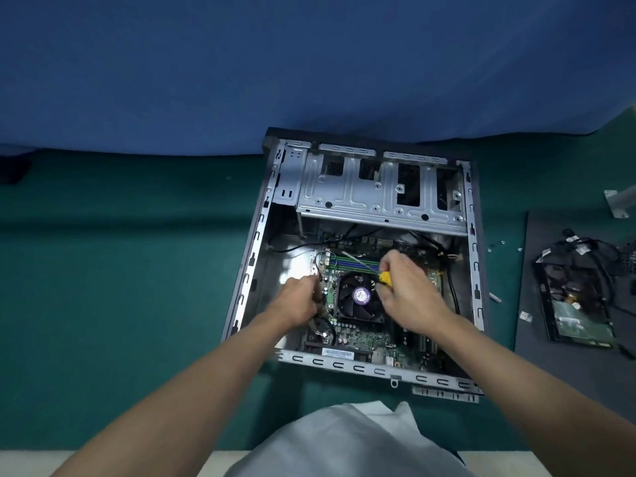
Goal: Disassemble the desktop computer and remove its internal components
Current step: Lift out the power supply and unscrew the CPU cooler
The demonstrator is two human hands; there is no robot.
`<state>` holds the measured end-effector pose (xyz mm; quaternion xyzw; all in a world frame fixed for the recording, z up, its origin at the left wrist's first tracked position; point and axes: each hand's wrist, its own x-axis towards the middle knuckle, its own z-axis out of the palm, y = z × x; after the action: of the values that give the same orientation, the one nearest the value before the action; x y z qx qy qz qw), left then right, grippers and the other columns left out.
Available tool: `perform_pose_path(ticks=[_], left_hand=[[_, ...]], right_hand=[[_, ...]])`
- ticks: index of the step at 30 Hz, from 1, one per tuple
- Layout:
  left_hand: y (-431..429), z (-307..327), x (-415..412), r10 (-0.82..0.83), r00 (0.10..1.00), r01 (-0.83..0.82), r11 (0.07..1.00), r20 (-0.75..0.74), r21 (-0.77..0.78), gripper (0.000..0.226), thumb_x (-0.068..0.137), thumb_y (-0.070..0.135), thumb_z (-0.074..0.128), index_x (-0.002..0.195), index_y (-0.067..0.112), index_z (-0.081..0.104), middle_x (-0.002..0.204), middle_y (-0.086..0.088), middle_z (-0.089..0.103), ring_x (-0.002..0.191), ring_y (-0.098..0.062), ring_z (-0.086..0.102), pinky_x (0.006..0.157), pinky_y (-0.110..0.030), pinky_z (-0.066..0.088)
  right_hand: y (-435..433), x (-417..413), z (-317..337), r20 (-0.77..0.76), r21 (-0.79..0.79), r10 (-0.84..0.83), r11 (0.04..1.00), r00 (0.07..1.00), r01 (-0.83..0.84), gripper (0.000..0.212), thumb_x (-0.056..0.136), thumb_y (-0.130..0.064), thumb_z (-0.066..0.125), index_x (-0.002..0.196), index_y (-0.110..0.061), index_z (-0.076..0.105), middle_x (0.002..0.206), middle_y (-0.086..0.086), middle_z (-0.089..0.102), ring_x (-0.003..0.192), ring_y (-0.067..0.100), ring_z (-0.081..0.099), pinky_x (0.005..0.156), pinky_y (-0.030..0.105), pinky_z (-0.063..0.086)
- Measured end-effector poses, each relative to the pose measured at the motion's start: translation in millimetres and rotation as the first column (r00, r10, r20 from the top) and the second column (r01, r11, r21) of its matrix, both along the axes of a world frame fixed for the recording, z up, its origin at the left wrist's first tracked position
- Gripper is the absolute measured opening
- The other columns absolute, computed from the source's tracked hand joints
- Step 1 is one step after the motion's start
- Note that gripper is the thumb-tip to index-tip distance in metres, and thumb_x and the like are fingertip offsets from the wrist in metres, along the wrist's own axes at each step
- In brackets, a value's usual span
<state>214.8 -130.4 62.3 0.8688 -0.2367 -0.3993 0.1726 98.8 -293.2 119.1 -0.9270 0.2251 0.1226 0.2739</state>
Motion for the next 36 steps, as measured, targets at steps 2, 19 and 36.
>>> perform_pose_path(ticks=[2, 19, 36], left_hand=[[0.6, 0.7, -1.0, -0.048, 0.997, 0.044, 0.997, 0.062, 0.061, 0.020, 0.088, 0.007, 0.066, 0.100, 0.019, 0.055, 0.101, 0.002, 0.061, 0.089, -0.012, 0.058, 0.074, -0.022, 0.048], [9.0, 1.9, -6.9, -0.226, 0.974, 0.218, 0.954, 0.017, 0.205, 0.034, 0.102, 0.032, 0.041, 0.135, 0.025, 0.048, 0.132, -0.001, 0.056, 0.124, -0.022, 0.046, 0.102, -0.044, 0.040], [7.9, 5.2, -11.9, -0.242, 0.970, 0.233, 0.957, 0.027, 0.173, 0.026, 0.103, 0.035, 0.038, 0.118, 0.020, 0.053, 0.120, 0.000, 0.054, 0.115, -0.020, 0.048, 0.101, -0.051, 0.044]], right_hand=[[3.9, 2.5, -5.3, -0.043, -0.125, 0.101, 0.987, 0.994, -0.106, 0.054, 0.088, -0.046, 0.060, 0.128, -0.018, 0.037, 0.125, -0.001, 0.042, 0.085, 0.013, 0.056, 0.071, 0.026, 0.049], [-13.3, 38.7, -22.2, -0.378, -0.178, 0.326, 0.893, 0.866, -0.414, 0.099, 0.061, -0.063, 0.076, 0.137, -0.013, 0.037, 0.137, 0.006, 0.046, 0.105, 0.025, 0.058, 0.069, 0.031, 0.044], [-6.9, 3.0, -22.4, -0.382, -0.242, 0.259, 0.899, 0.887, -0.366, 0.109, 0.067, -0.076, 0.058, 0.147, -0.013, 0.017, 0.148, 0.009, 0.031, 0.067, 0.015, 0.053, 0.041, 0.023, 0.033]])
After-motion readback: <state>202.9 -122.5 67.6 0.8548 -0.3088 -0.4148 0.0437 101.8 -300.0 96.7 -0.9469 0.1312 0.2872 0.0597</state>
